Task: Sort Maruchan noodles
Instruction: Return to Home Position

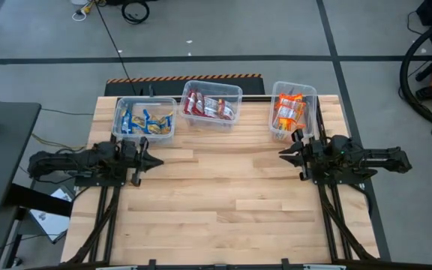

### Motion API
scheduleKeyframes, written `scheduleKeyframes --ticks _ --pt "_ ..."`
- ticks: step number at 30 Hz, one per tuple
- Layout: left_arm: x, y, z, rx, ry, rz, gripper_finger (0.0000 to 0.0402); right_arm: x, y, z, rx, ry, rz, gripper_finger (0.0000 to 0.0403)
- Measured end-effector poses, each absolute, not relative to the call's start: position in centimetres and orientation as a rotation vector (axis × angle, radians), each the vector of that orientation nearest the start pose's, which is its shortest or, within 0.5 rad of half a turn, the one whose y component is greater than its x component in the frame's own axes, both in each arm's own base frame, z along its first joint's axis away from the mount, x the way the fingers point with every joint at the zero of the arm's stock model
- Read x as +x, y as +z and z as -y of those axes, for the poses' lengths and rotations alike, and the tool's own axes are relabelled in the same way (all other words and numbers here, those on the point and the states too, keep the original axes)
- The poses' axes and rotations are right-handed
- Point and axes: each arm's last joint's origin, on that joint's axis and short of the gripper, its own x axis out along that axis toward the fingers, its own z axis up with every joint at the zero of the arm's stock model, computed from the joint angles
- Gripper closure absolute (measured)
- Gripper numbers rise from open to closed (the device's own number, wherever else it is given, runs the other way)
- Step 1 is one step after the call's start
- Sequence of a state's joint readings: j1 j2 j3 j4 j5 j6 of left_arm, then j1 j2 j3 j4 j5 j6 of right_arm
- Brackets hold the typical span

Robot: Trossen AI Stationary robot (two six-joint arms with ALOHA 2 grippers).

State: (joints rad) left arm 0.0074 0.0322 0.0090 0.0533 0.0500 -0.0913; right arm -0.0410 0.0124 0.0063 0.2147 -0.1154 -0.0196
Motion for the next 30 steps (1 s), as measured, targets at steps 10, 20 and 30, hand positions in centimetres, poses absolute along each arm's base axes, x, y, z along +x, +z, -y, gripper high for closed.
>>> scheduleKeyframes --ticks 10,20,30 --pt "9.91 17.08 0.06 -0.092 -0.042 0.047 0.0388 9.58 18.54 0.06 -0.037 0.072 0.21 0.0339" --pt "9.91 17.1 0.06 -0.092 -0.04 0.049 0.0388 9.58 18.54 0.06 -0.038 0.073 0.209 0.0339" --pt "9.91 17.09 0.06 -0.092 -0.04 0.049 0.0388 9.58 18.54 0.06 -0.037 0.073 0.209 0.0339"
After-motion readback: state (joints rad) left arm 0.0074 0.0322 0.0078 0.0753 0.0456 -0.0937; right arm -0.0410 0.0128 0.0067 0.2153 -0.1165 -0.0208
